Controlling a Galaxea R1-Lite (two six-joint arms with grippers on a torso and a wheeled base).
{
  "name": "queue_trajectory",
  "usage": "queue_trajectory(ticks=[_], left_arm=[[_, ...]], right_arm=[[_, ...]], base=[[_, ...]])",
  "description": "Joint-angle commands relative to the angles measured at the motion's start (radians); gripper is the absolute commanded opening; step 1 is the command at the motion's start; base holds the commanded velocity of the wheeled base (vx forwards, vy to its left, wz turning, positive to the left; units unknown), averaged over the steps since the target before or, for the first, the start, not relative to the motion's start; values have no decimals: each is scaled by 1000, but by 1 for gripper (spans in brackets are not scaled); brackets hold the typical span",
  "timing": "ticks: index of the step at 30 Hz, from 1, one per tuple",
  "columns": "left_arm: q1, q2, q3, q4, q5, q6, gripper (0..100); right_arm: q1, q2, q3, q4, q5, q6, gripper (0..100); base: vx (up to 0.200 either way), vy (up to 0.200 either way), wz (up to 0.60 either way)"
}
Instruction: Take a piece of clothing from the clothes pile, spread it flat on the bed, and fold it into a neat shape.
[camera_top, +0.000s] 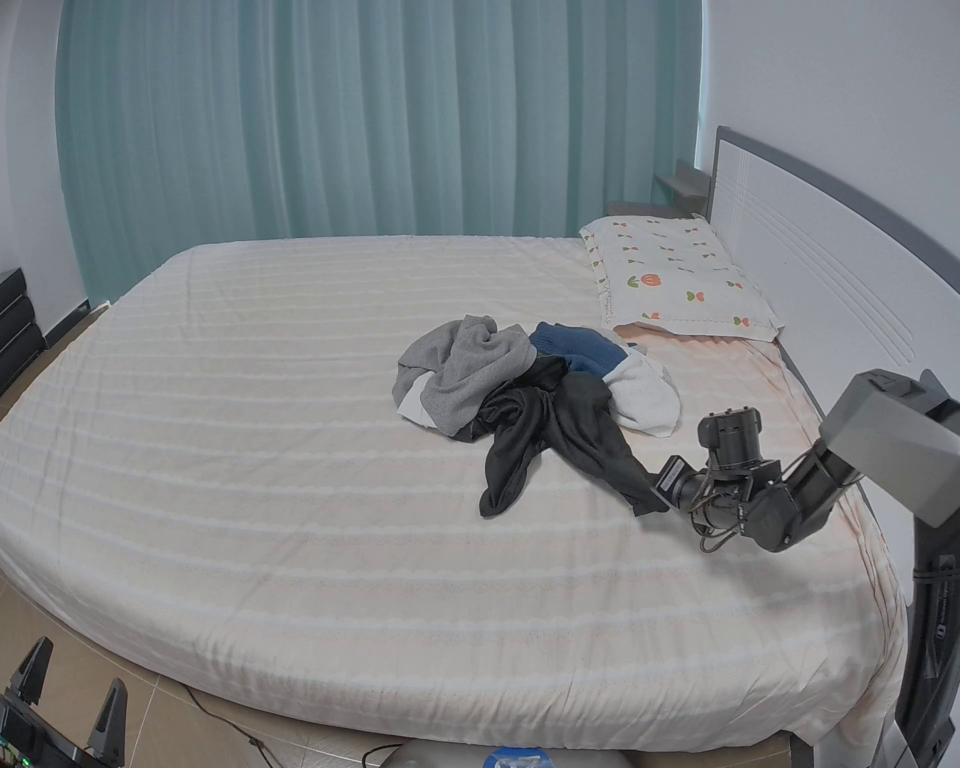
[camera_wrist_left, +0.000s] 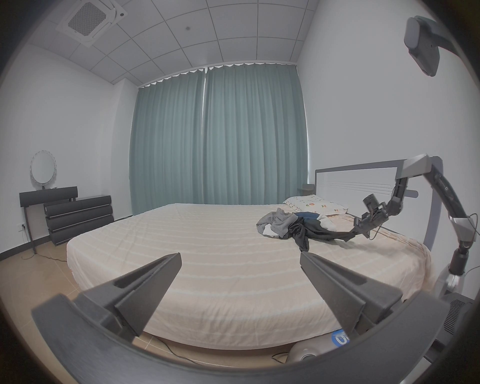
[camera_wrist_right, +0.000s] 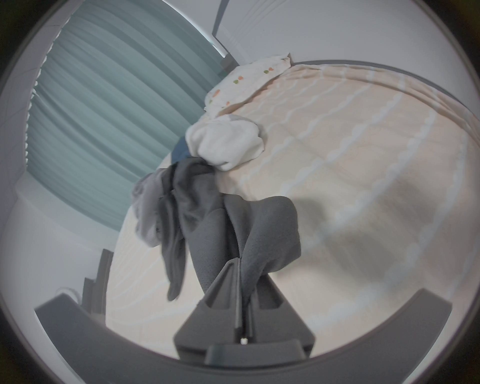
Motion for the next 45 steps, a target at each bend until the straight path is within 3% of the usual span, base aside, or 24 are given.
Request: queue_trajectory(ticks=[1, 8, 13, 15, 16, 18, 22, 24, 26, 30, 36, 38, 39, 41, 45], left_arm=[[0, -18, 16, 0, -2, 0, 100], [0, -18, 18, -3, 0, 51, 100], [0, -18, 16, -8, -3, 54, 100], [-4, -4, -94, -54, -11, 14, 100], [-11, 84, -231, -76, -8, -50, 100], [-15, 220, -338, -72, -21, -103, 100], [-24, 389, -335, -60, -124, 22, 100], [-23, 455, -320, -65, -146, 39, 100], [-83, 590, -332, -69, -202, 66, 100], [-222, 828, -324, -102, -210, 62, 100], [-279, 1084, -317, -134, -213, 66, 100], [-322, 1176, -320, -200, -212, 62, 100], [-359, 1274, -312, -316, -212, 49, 100], [-391, 1368, -314, -425, -202, 36, 100], [-463, 1541, -326, -609, -123, -7, 100]], right_arm=[[76, -378, 359, -225, 82, -41, 0], [110, -516, 494, -324, 90, -107, 0], [130, -639, 561, -343, 110, -108, 0], [148, -690, 572, -343, 124, -110, 0], [157, -717, 568, -341, 131, -111, 0], [161, -746, 555, -340, 144, -113, 0], [187, -769, 538, -344, 168, -142, 0], [188, -768, 529, -344, 170, -144, 0], [204, -771, 509, -341, 171, -144, 0], [266, -743, 522, -337, 163, -150, 0], [279, -710, 506, -340, 160, -159, 0], [288, -703, 508, -338, 157, -159, 0], [300, -703, 515, -331, 157, -161, 0], [305, -703, 518, -328, 156, -161, 0], [294, -703, 522, -324, 154, -167, 0]], base=[[0, 0, 0], [0, 0, 0], [0, 0, 0], [0, 0, 0], [0, 0, 0], [0, 0, 0], [0, 0, 0], [0, 0, 0], [0, 0, 0], [0, 0, 0], [0, 0, 0], [0, 0, 0], [0, 0, 0], [0, 0, 0], [0, 0, 0]])
